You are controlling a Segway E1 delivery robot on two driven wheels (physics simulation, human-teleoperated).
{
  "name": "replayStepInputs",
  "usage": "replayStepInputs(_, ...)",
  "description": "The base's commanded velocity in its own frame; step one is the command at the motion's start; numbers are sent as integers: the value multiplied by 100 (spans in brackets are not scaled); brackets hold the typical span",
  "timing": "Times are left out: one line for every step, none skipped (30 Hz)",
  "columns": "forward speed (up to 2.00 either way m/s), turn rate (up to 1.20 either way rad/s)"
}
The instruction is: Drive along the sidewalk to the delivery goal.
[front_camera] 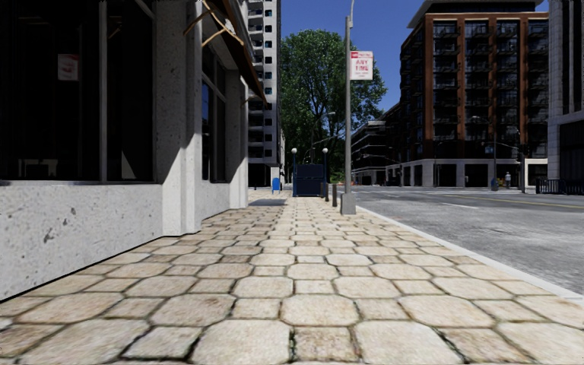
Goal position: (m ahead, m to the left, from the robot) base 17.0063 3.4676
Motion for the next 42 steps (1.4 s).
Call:
replayStepInputs(200, 0)
replayStepInputs(200, 0)
replayStepInputs(200, 0)
replayStepInputs(200, 0)
replayStepInputs(200, 0)
replayStepInputs(200, 0)
replayStepInputs(200, 0)
replayStepInputs(200, 0)
replayStepInputs(200, 0)
replayStepInputs(200, 0)
replayStepInputs(200, 0)
replayStepInputs(200, 0)
replayStepInputs(200, 0)
replayStepInputs(200, 0)
replayStepInputs(200, 0)
replayStepInputs(200, 0)
replayStepInputs(200, 0)
replayStepInputs(200, 0)
replayStepInputs(200, 0)
replayStepInputs(200, 0)
replayStepInputs(200, 0)
replayStepInputs(200, 0)
replayStepInputs(200, 0)
replayStepInputs(200, 0)
replayStepInputs(200, 0)
replayStepInputs(200, 0)
replayStepInputs(200, 0)
replayStepInputs(200, 0)
replayStepInputs(200, 0)
replayStepInputs(200, 0)
replayStepInputs(200, 0)
replayStepInputs(200, 0)
replayStepInputs(200, 0)
replayStepInputs(200, 0)
replayStepInputs(200, 0)
replayStepInputs(200, 0)
replayStepInputs(200, 0)
replayStepInputs(200, 0)
replayStepInputs(200, 0)
replayStepInputs(200, 0)
replayStepInputs(200, 0)
replayStepInputs(200, 0)
